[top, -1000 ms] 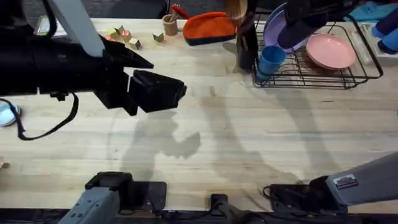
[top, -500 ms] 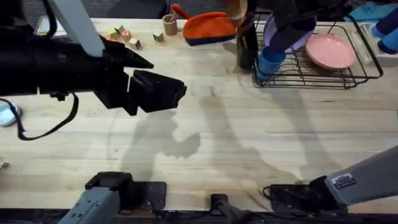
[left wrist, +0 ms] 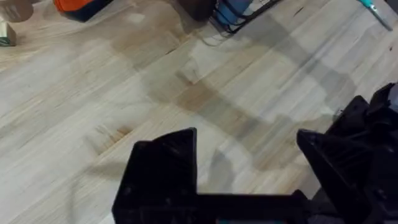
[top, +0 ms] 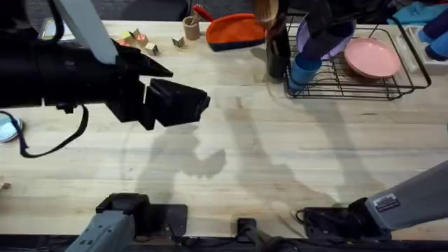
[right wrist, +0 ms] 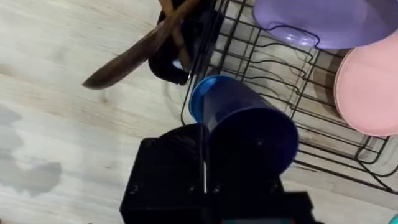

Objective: Pick up the cup on the table and put them onto the rack.

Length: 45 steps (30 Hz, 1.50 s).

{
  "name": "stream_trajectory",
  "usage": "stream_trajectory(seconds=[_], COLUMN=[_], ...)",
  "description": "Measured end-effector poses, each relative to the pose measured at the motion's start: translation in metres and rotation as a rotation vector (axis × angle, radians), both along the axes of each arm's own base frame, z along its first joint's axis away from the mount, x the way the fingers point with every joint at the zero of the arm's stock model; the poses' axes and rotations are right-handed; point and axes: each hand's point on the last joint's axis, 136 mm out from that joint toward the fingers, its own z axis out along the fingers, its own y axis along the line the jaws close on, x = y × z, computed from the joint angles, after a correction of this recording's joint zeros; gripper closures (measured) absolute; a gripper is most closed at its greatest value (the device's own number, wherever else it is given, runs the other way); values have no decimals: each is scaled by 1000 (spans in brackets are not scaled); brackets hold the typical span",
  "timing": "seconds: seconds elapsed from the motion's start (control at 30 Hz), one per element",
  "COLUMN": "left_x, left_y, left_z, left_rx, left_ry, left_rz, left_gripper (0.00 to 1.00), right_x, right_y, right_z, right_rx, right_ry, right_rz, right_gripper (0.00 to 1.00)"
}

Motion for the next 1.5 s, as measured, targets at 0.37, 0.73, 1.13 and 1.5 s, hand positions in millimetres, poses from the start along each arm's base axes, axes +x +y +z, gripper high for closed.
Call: stream_trajectory(seconds=[0.37,0.73,1.13,1.5], left_x=[0,0,0,0], left_y=[0,0,0,0], left_z=[0,0,0,0], left_rx=[0,0,0,0], left_ry=[0,0,0,0], left_rz=[0,0,0,0], left_gripper=[7,8,7,8], right_x=[-1,-4,3,3], right_y=[0,-1,1,2], right_z=[-1,-6,-33,-35], right_rx=[-1,-8,-24,-25], right_ry=[5,34,102,108], right_rz=[0,0,2,2], right_gripper=[971,971,970,971])
